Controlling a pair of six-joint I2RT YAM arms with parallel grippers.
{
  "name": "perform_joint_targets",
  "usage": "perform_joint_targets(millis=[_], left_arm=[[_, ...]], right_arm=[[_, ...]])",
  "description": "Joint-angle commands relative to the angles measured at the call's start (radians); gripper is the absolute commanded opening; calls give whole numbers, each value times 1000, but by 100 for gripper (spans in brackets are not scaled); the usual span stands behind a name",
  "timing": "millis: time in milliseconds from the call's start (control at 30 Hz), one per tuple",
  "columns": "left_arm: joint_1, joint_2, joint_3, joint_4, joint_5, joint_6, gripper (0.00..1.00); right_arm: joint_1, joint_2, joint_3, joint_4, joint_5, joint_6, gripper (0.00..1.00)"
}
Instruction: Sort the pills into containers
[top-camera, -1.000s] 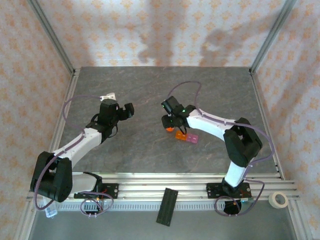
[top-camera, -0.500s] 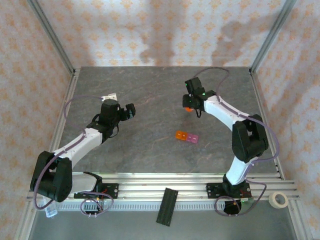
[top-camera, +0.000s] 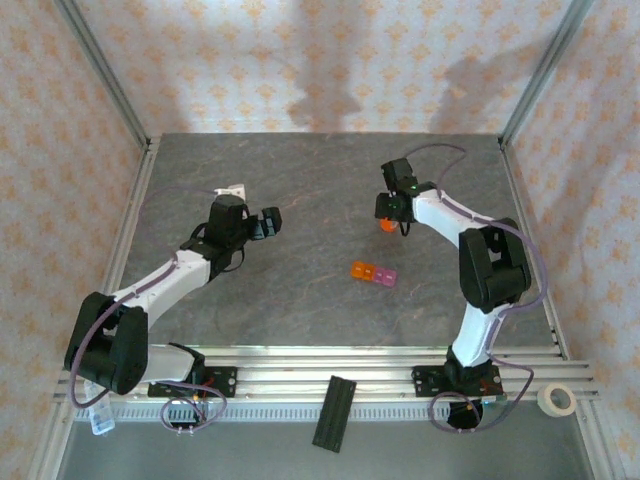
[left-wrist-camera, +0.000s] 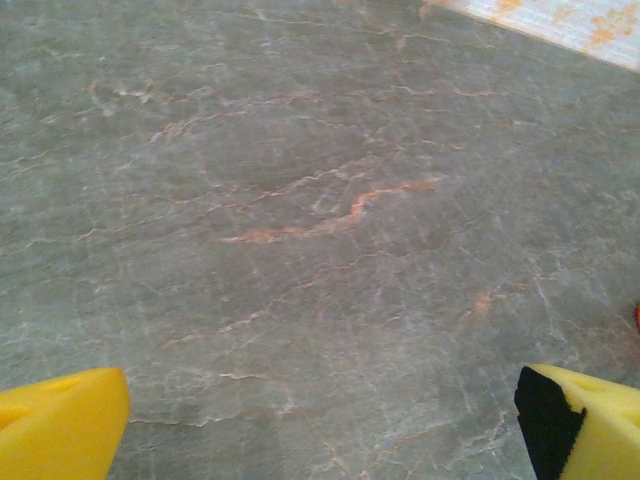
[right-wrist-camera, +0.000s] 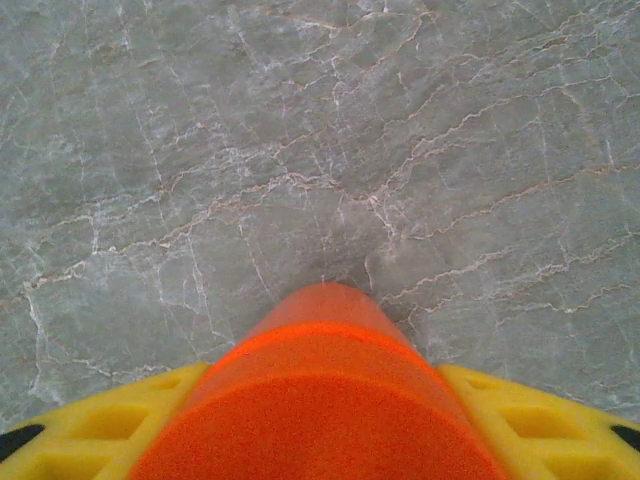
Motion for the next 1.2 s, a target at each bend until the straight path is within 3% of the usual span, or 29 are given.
perform_joint_targets(millis=[0,167,333,733,933,1167], left_arm=[[-26,-6,28,-24,-14,44,100],[-39,-9,31,-36,-38,38,100],[-42,-11,18,-39,-63,27,100],[-44,-45,1,-75,-83,-28,100],[-44,-63,-36,-49,-68,-60,100],[-44,-42,-54,-40,-43,-82,100]], right_arm=[[-2,30,-17,1,-5,13,60],[-3,-10,-18,-9,-20,9,81],[-3,-131,-25,-40,-26,10,90],[-1,-484,-272,-227,-30,156,86],[-2,-555,-461,-236,-12,220,84],[4,-518,-567,-179,-25,267,81]])
